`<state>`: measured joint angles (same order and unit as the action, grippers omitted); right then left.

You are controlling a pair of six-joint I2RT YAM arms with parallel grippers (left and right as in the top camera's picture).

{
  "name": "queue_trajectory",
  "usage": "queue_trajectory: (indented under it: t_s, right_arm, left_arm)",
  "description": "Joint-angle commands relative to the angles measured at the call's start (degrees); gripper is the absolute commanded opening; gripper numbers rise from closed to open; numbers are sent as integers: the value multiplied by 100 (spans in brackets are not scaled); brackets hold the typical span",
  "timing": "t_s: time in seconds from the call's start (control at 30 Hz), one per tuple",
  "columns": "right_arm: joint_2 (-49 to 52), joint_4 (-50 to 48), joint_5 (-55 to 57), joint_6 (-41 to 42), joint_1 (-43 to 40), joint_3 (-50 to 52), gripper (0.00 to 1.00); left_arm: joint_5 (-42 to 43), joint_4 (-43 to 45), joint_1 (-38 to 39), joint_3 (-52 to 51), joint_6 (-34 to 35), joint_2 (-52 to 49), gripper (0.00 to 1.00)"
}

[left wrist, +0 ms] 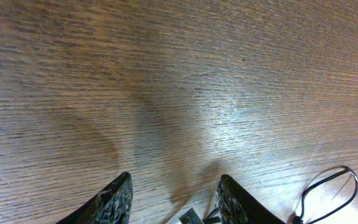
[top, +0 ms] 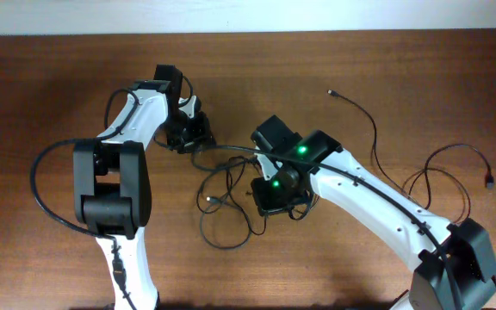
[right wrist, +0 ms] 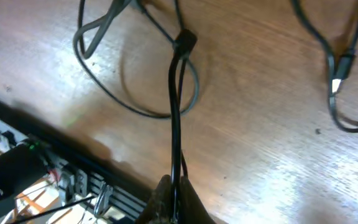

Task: Untangle cables

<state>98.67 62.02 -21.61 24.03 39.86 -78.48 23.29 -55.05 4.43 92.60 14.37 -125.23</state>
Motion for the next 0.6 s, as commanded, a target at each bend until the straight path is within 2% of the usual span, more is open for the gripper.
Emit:
queue_trajectory:
  t_s: [0.0,0.03,0.07,0.1,0.13,0.17,0.37,0.5,0.57]
  right_arm:
    - [28,-48,284,31,111,-7,4]
    - [28,-72,407,31,111,-7,8]
    - [28,-87,450,28,111,-7,28]
    - [28,-92,450,28,111,-7,40]
    - [28,-127,455,26,111,-7,49]
    - [28,-181,483,26,111,-7,51]
    - [111,-1040,1110,24,111,-7,55]
    - [518,-2168,1659,24,109,-7,56]
    - [870,-3014,1652,-240,111,-7,45]
  left_arm:
    - [-20,-4,-9,101,-28,-55,45]
    - [-20,-7,-9,101,-28,-52,45]
    - [-20,-7,-9,101,-31,-52,45]
    - [-22,-7,-9,101,-31,-55,45]
    - [-20,-7,-9,101,-31,-55,46]
    - [-20,-4,-9,101,-28,-55,45]
    - [-20,-7,-9,101,-28,-55,46]
    - [-20,-7,-9,101,-28,-52,46]
    - [-20,-7,-9,101,-28,-55,46]
